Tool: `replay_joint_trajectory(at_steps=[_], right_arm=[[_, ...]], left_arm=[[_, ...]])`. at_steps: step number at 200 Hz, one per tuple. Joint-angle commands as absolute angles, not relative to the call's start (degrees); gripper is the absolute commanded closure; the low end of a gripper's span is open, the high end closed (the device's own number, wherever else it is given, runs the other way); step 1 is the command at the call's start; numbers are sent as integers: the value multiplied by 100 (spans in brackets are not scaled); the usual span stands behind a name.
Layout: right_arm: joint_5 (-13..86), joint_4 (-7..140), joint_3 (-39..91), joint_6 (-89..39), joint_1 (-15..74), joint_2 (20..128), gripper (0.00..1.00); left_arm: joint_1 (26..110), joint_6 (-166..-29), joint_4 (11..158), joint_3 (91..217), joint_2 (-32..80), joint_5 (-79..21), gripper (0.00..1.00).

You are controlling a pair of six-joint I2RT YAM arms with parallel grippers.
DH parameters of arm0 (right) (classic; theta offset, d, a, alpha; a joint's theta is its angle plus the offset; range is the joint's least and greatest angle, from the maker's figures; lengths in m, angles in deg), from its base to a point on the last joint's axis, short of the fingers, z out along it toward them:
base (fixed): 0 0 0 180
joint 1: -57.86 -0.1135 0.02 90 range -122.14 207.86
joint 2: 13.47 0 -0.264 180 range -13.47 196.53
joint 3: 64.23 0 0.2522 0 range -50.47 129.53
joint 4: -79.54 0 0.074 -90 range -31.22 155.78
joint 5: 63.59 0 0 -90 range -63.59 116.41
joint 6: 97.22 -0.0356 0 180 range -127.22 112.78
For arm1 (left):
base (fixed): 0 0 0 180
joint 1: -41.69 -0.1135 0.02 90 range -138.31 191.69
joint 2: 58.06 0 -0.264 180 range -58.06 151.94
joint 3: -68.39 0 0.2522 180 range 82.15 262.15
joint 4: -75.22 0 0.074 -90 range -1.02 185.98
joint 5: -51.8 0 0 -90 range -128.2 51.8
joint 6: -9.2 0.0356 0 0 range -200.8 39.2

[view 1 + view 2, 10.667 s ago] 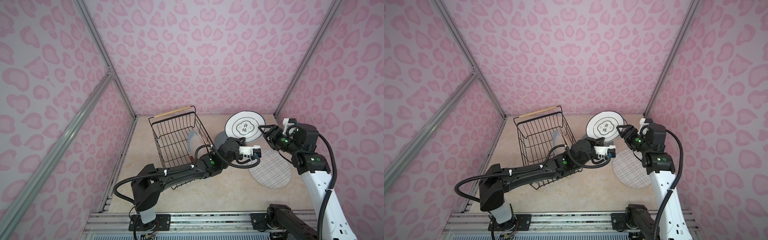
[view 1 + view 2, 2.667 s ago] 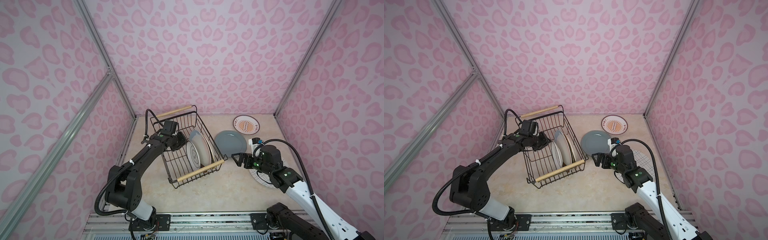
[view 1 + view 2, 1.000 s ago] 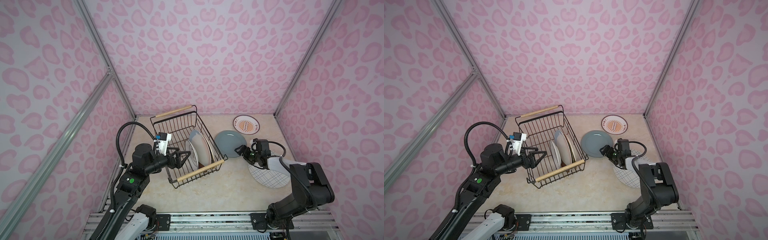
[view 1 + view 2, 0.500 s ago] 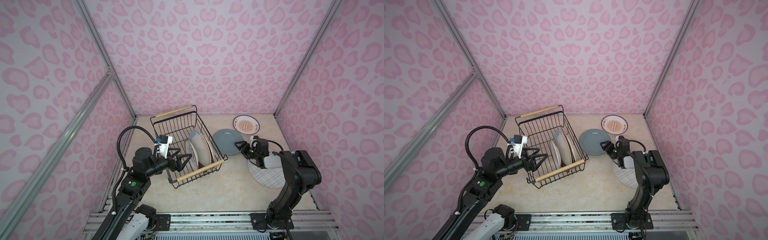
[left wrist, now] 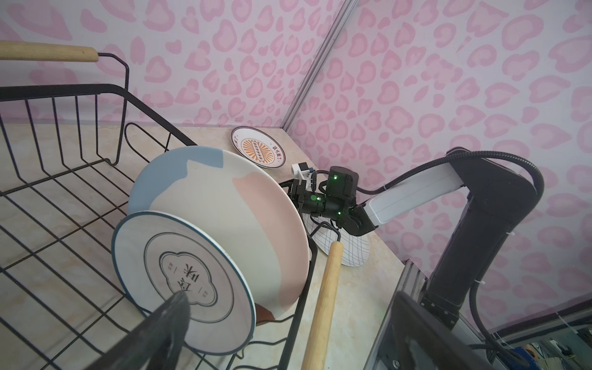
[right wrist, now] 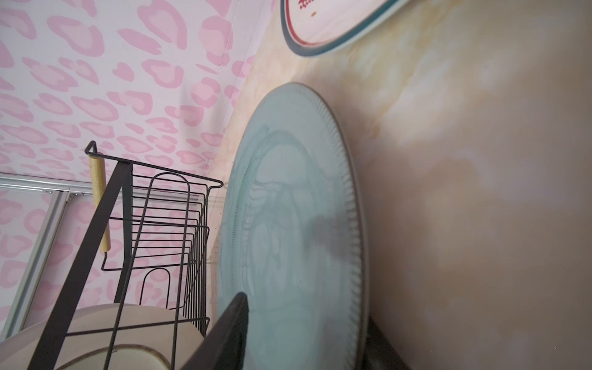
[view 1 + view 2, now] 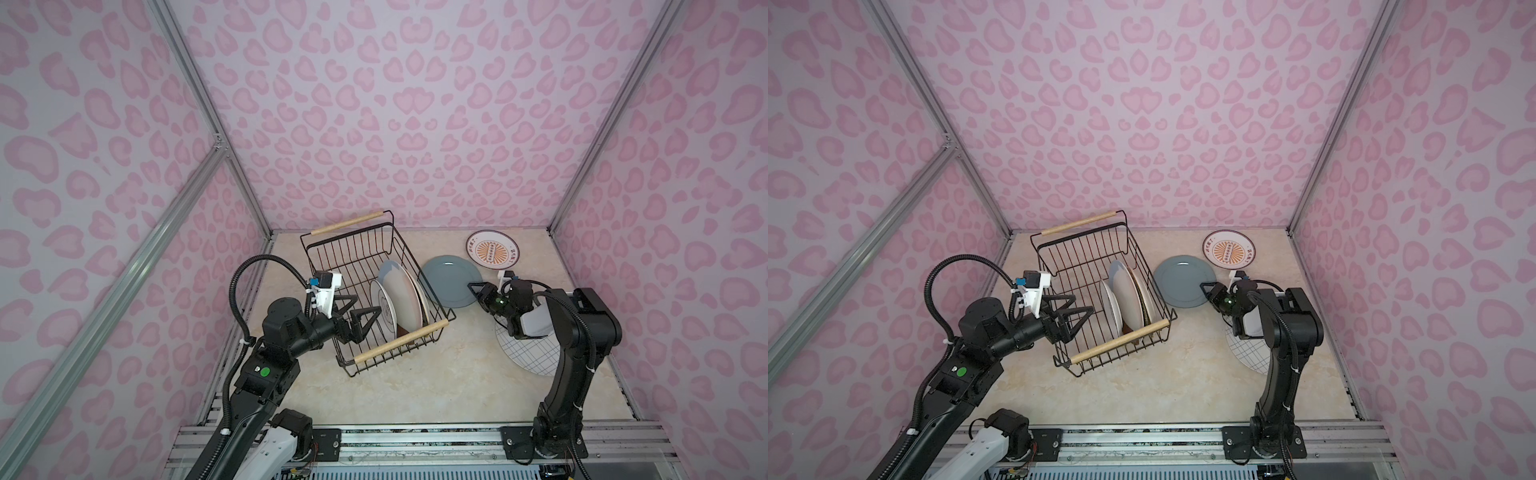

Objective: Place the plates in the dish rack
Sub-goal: 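Grasp the grey-green plate's edge with the right gripper and tilt it up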

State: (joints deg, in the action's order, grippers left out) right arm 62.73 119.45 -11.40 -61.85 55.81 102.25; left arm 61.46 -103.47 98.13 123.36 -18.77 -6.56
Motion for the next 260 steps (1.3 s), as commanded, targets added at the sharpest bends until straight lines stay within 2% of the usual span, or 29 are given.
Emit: replay_joint_trajectory(at_steps=[1,68,113,141,260], right_arm=[[6078,10526,-1135,-6127,5559,10445,55],[6141,10593,-948,-6164,5509,10665,83],[6286,11042,-1111,-6377,5543,10526,97],[6417,11303,-1238,-6612,5617,10281,100],[6709,12029,-1486,-7748,5885,9020,100]], left_arm=[[6142,-10268,9619,12328,-1912,-716,1],[6142,-10234,9654,12293,-2057,-822,1],[6143,-10224,9688,12258,-2131,-902,1],[6145,-10220,9672,12249,-2132,-920,1],[6143,-10224,9619,12222,-2114,-1023,1]])
